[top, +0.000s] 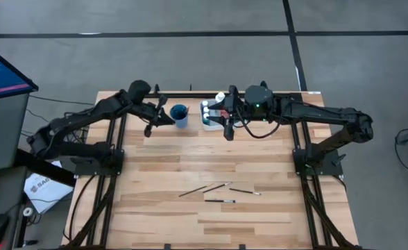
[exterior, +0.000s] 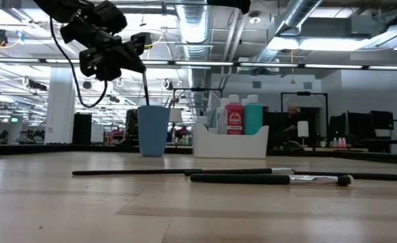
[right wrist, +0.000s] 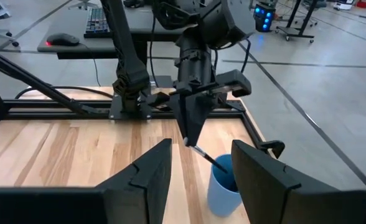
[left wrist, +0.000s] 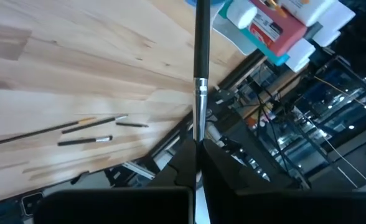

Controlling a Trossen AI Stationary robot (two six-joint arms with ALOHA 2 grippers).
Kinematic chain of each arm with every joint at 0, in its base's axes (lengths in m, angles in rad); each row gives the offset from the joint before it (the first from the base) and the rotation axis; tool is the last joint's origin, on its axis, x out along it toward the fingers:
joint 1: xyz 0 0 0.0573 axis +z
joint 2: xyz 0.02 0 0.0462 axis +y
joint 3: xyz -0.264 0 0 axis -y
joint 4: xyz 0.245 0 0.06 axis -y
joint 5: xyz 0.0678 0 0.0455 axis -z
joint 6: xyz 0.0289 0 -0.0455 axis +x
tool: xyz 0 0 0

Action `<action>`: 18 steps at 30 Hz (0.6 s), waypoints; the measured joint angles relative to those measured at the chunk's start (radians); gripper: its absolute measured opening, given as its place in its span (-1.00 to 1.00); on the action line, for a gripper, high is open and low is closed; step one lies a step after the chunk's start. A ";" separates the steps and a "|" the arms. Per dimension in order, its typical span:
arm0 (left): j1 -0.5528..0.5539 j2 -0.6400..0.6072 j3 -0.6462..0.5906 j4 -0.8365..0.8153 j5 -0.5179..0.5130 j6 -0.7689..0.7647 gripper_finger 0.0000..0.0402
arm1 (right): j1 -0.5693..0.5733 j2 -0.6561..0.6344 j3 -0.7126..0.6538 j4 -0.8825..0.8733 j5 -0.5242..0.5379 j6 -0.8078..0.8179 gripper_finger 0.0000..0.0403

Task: Pick & Place Paint Supplies
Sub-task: Put the silver and black paint brush into the blue cup

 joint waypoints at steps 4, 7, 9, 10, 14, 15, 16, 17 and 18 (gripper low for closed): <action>0.003 0.011 0.000 0.012 -0.016 -0.001 -0.99 | 0.000 0.000 0.000 0.000 0.000 0.000 -0.21; 0.016 0.011 0.000 0.018 -0.031 0.000 -0.99 | 0.000 0.000 0.000 0.000 0.000 -0.004 -0.21; 0.022 0.011 0.000 0.028 -0.050 0.000 -0.99 | 0.000 0.000 0.000 0.000 0.000 -0.008 -0.21; 0.024 0.011 0.000 0.039 -0.060 0.000 -0.98 | 0.000 0.000 0.000 0.000 0.000 -0.008 -0.21; 0.028 0.010 0.000 0.087 -0.084 0.001 -0.98 | 0.000 0.000 0.000 0.001 0.000 -0.008 -0.21; 0.028 0.010 0.000 0.090 -0.093 0.002 -0.98 | 0.000 0.000 0.000 0.001 0.000 -0.008 -0.21; 0.028 0.010 0.000 0.089 -0.100 0.002 -0.98 | 0.000 0.000 0.000 0.001 0.000 -0.008 -0.21; 0.028 0.010 0.000 0.090 -0.106 0.002 -0.98 | 0.000 0.001 0.000 0.001 0.000 -0.008 -0.21; 0.028 0.010 0.000 0.090 -0.106 0.002 -0.98 | 0.000 0.001 0.000 0.001 0.000 -0.008 -0.21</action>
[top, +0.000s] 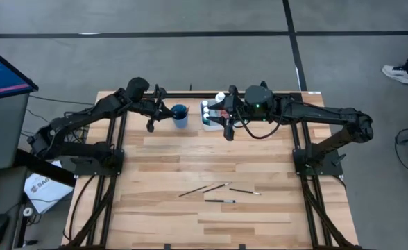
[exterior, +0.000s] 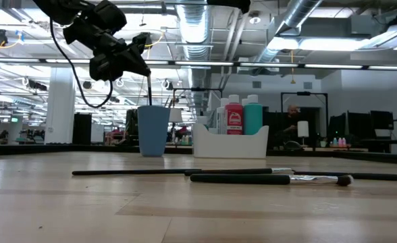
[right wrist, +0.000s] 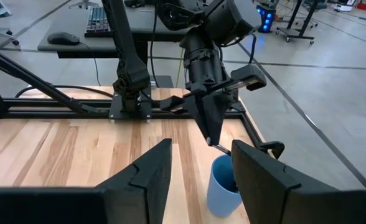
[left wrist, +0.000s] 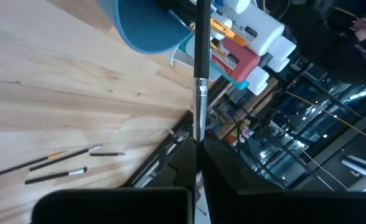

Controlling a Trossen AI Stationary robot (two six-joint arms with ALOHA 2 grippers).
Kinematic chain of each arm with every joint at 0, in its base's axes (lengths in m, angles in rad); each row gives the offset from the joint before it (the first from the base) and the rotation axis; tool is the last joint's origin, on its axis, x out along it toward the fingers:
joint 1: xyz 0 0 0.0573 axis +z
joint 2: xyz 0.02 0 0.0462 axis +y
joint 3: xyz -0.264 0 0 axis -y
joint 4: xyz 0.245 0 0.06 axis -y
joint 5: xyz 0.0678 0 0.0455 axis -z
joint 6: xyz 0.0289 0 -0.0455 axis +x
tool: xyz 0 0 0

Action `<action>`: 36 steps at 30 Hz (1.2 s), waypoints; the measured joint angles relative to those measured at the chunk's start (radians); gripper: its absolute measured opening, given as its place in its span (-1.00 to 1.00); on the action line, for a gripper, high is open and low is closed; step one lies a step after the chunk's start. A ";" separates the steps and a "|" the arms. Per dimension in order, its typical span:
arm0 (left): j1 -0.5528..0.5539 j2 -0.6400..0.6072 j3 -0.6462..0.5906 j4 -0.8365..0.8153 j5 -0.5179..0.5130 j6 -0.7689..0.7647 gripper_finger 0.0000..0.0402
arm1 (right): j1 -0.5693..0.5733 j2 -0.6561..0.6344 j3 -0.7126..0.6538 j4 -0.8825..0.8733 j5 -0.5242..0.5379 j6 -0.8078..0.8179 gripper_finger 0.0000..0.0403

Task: Pick & Place Paint Supplies
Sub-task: Put the silver and black paint brush into the blue cup

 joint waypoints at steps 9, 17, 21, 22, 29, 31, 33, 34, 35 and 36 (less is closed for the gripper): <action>-0.030 0.000 0.000 0.017 0.015 -0.028 -0.98 | 0.000 0.000 0.000 0.000 0.000 0.000 -0.21; -0.031 0.000 0.000 0.015 0.023 -0.060 -0.98 | -0.003 0.000 0.000 0.001 0.000 -0.002 -0.21; -0.032 0.000 -0.028 0.013 0.018 -0.098 -0.98 | -0.003 0.000 0.000 0.001 0.000 -0.002 -0.21; -0.037 0.000 -0.037 0.012 0.015 -0.113 -0.98 | -0.002 0.000 0.000 0.001 0.000 -0.002 -0.21; -0.026 0.000 -0.059 0.051 0.002 -0.135 -0.98 | -0.002 0.000 0.000 0.002 0.000 -0.001 -0.21; -0.017 0.000 -0.060 0.079 -0.002 -0.134 -0.98 | -0.002 0.000 0.000 0.008 0.000 0.000 -0.21; -0.016 0.000 -0.060 0.098 -0.005 -0.134 -0.98 | -0.002 0.000 0.000 0.011 0.000 0.000 -0.21; -0.016 0.000 -0.060 0.097 -0.004 -0.134 -0.98 | -0.002 0.000 0.000 0.011 0.000 0.000 -0.21; -0.016 0.000 -0.061 0.095 -0.004 -0.134 -0.98 | -0.002 0.000 0.000 0.011 0.000 0.000 -0.21; -0.016 0.000 -0.061 0.096 -0.004 -0.134 -0.98 | -0.002 0.000 0.000 0.011 0.000 0.000 -0.21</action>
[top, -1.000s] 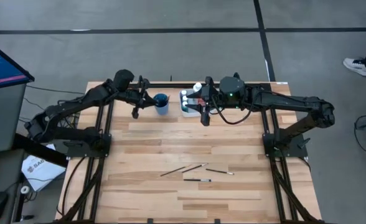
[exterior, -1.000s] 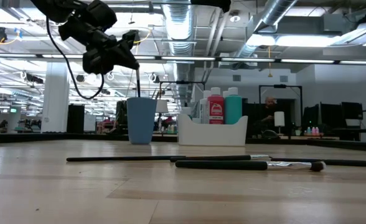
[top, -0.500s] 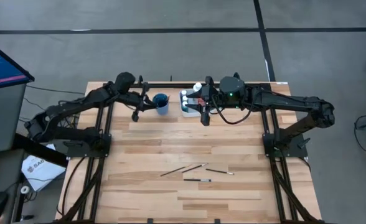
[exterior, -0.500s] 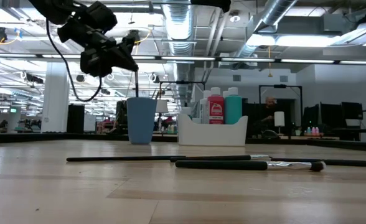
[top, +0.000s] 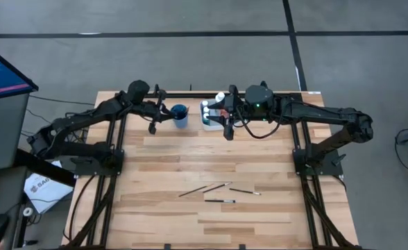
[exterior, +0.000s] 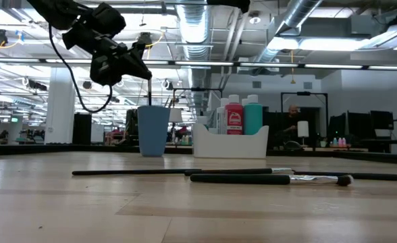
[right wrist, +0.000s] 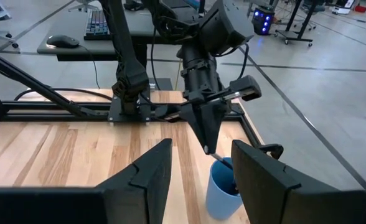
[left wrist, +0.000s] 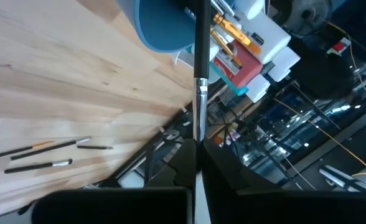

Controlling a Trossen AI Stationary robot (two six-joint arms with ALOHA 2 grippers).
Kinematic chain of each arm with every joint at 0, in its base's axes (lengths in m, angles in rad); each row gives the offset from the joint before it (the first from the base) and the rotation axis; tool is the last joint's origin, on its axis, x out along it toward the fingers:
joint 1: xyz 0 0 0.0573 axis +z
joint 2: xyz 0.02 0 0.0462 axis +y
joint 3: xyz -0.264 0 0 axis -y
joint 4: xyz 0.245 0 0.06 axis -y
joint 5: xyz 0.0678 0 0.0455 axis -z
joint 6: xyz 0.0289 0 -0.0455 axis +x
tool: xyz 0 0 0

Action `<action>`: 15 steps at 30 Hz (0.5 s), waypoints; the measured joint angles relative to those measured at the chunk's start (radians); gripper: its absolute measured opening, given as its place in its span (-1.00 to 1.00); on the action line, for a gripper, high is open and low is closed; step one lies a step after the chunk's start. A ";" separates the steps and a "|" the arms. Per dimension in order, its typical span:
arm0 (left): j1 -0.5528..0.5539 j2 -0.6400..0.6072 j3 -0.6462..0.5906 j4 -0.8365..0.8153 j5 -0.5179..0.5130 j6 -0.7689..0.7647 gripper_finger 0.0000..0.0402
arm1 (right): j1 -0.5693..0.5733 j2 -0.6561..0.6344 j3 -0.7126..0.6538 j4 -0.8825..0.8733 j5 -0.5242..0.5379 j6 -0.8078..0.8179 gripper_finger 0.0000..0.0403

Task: Pick & Place Paint Supplies
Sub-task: Put the silver and black paint brush into the blue cup

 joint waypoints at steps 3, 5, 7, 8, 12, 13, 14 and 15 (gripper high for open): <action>0.000 0.000 0.000 0.000 0.000 0.000 -0.98 | 0.000 0.000 0.000 0.004 0.000 0.000 -0.21; 0.000 0.000 0.000 0.000 0.000 0.000 -0.98 | 0.000 0.000 0.000 0.009 0.000 0.000 -0.21; -0.002 0.000 0.000 0.002 -0.002 0.001 -0.96 | 0.000 0.000 0.000 0.015 0.000 0.000 -0.21; -0.005 0.000 0.000 0.002 -0.007 0.001 -0.94 | 0.000 0.000 0.000 0.016 0.000 0.000 -0.21; -0.011 0.000 0.000 0.008 -0.018 0.001 -0.80 | 0.000 0.000 0.000 0.020 0.000 0.000 -0.21; -0.011 0.000 0.000 0.008 -0.018 0.001 -0.77 | 0.000 0.000 0.000 0.019 0.000 0.000 -0.21; -0.011 0.000 0.000 0.008 -0.018 0.001 -0.73 | 0.000 0.000 0.000 0.019 0.000 0.000 -0.21; -0.011 0.000 0.000 0.008 -0.019 0.001 -0.70 | 0.000 0.000 0.000 0.019 0.000 -0.001 -0.21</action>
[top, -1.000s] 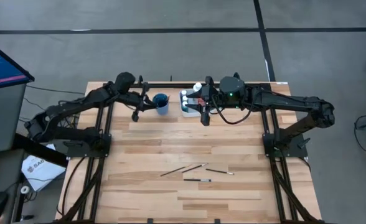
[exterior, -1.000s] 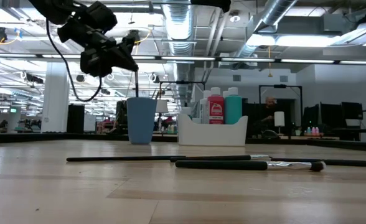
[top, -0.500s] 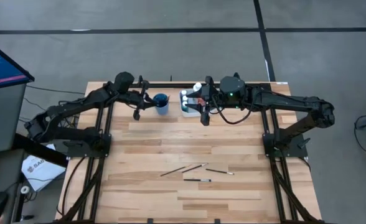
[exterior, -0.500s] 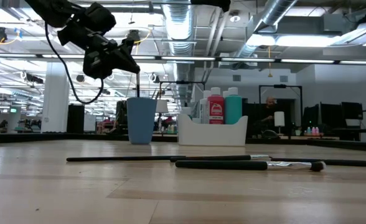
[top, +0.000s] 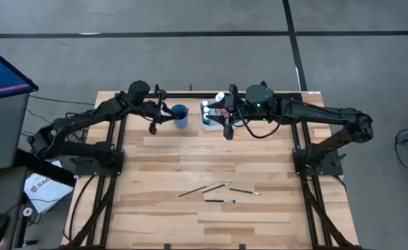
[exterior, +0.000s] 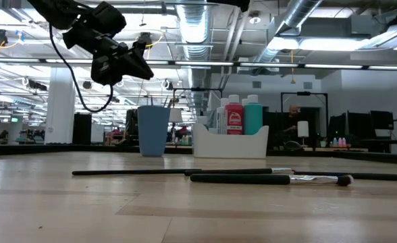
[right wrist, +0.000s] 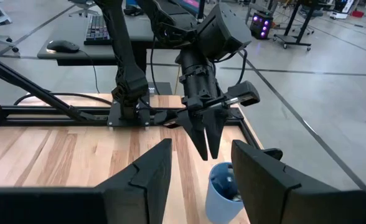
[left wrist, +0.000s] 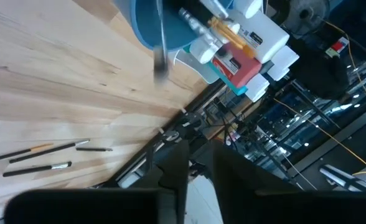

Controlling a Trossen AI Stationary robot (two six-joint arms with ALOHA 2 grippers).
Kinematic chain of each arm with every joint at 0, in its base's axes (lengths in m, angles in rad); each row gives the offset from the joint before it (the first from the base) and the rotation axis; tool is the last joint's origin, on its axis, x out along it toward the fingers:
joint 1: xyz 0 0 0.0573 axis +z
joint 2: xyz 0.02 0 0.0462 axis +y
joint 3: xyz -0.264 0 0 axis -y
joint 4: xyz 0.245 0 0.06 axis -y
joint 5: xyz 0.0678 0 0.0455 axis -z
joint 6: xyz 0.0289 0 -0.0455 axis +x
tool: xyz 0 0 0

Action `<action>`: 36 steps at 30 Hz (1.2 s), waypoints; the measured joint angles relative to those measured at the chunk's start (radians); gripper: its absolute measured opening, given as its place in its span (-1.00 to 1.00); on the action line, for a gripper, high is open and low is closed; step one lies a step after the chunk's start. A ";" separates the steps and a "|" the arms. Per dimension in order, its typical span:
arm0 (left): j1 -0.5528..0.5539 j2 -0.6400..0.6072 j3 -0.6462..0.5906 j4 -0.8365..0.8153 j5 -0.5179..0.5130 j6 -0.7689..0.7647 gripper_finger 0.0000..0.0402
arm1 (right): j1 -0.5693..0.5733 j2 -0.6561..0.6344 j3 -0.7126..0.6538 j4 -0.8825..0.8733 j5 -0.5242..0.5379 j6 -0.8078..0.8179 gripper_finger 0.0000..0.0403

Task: Pick & Place Paint Supplies
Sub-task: Put the silver and black paint brush into the blue cup, then put the gold and black paint brush into the blue cup

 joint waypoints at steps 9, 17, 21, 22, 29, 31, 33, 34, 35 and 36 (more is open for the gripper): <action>0.013 0.000 0.000 0.065 0.000 0.039 -0.57 | 0.000 0.000 0.000 0.000 0.000 0.000 -0.21; -0.040 -0.003 0.000 0.569 0.157 0.322 -0.62 | 0.017 -0.055 0.000 -0.070 0.000 0.015 -0.21; -0.200 -0.005 0.000 0.730 0.187 0.434 -0.65 | 0.035 -0.087 -0.001 -0.199 0.001 0.070 -0.21; -0.251 -0.006 0.000 0.738 0.186 0.487 -0.66 | 0.041 -0.096 -0.001 -0.224 0.001 0.087 -0.21; -0.547 0.035 0.001 0.678 0.077 0.951 -0.73 | 0.085 -0.125 -0.002 -0.358 0.001 0.165 -0.21; -0.607 0.050 0.002 0.575 0.014 1.028 -0.75 | 0.097 -0.129 0.000 -0.361 0.002 0.177 -0.21; -0.645 0.072 0.001 0.447 -0.042 1.026 -0.78 | 0.109 -0.128 0.000 -0.378 0.002 0.190 -0.21; -0.657 0.086 0.001 0.395 -0.058 1.022 -0.80 | 0.113 -0.127 0.000 -0.381 0.002 0.193 -0.21; -0.669 0.096 0.000 0.348 -0.069 1.019 -0.82 | 0.119 -0.127 0.000 -0.380 0.001 0.193 -0.21; -0.679 0.104 0.000 0.311 -0.076 0.998 -0.85 | 0.124 -0.128 0.000 -0.379 0.002 0.193 -0.21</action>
